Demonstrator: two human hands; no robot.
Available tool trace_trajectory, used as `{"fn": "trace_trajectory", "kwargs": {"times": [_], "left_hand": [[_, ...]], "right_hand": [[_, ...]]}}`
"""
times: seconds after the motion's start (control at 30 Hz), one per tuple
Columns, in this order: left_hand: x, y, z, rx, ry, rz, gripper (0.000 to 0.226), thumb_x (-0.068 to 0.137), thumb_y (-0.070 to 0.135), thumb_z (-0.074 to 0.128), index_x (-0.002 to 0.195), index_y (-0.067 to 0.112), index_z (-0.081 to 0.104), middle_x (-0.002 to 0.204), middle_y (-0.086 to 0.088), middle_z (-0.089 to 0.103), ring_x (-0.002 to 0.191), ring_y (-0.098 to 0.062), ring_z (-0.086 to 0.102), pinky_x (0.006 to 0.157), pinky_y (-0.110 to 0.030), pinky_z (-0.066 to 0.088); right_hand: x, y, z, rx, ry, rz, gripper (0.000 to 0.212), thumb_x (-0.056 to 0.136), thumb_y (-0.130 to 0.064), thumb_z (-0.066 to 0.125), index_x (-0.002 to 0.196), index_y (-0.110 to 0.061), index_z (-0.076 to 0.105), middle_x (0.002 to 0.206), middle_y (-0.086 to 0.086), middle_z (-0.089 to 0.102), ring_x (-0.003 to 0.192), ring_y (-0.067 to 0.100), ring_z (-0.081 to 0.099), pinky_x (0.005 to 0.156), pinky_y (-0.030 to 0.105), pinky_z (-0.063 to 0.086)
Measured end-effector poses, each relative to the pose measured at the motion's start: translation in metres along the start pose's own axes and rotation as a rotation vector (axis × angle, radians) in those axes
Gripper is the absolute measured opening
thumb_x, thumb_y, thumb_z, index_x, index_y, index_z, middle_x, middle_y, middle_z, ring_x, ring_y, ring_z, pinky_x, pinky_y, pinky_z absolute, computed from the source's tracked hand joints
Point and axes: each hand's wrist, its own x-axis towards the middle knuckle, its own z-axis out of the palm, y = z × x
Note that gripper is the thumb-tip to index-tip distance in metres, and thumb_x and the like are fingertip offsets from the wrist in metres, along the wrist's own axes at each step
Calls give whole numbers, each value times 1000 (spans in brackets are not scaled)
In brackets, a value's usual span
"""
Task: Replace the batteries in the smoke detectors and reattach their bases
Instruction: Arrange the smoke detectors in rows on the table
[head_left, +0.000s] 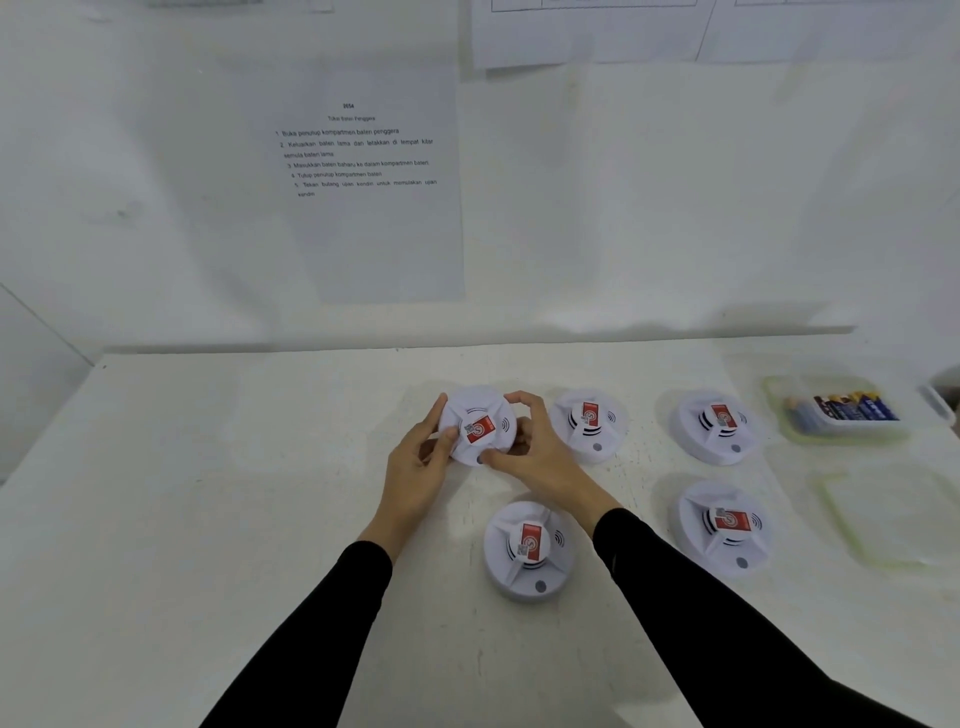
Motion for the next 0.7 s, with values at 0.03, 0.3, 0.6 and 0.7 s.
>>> {"fn": "trace_trajectory", "kwargs": {"times": [0.03, 0.3, 0.6, 0.7], "left_hand": [[0, 0, 0, 4, -10, 3, 47, 100, 30, 55, 146, 30, 46, 132, 11, 61, 121, -6, 59, 99, -25, 51], [0, -1, 2, -3, 2, 10, 47, 100, 27, 56, 146, 30, 45, 131, 13, 60, 118, 2, 58, 98, -18, 49], [-3, 3, 4, -24, 32, 32, 45, 100, 26, 57, 144, 27, 50, 134, 10, 62, 113, 4, 62, 90, -16, 52], [-3, 2, 3, -22, 28, 32, 45, 100, 27, 57, 145, 27, 50, 134, 10, 62, 113, 4, 62, 92, -18, 52]], "right_hand": [[0, 0, -1, 5, -3, 6, 68, 75, -8, 78, 121, -40, 38, 107, 16, 65, 98, 32, 66, 86, 42, 56], [0, 0, -2, 33, -7, 12, 68, 76, -8, 78, 123, -37, 39, 109, 15, 65, 99, 27, 66, 89, 39, 56], [-3, -2, -1, 59, -7, 5, 66, 77, -6, 77, 124, -34, 39, 109, 15, 65, 100, 24, 66, 86, 32, 55], [-3, -2, 0, 63, -2, 5, 66, 77, -7, 77, 124, -36, 40, 109, 14, 65, 99, 24, 67, 85, 30, 56]]}}
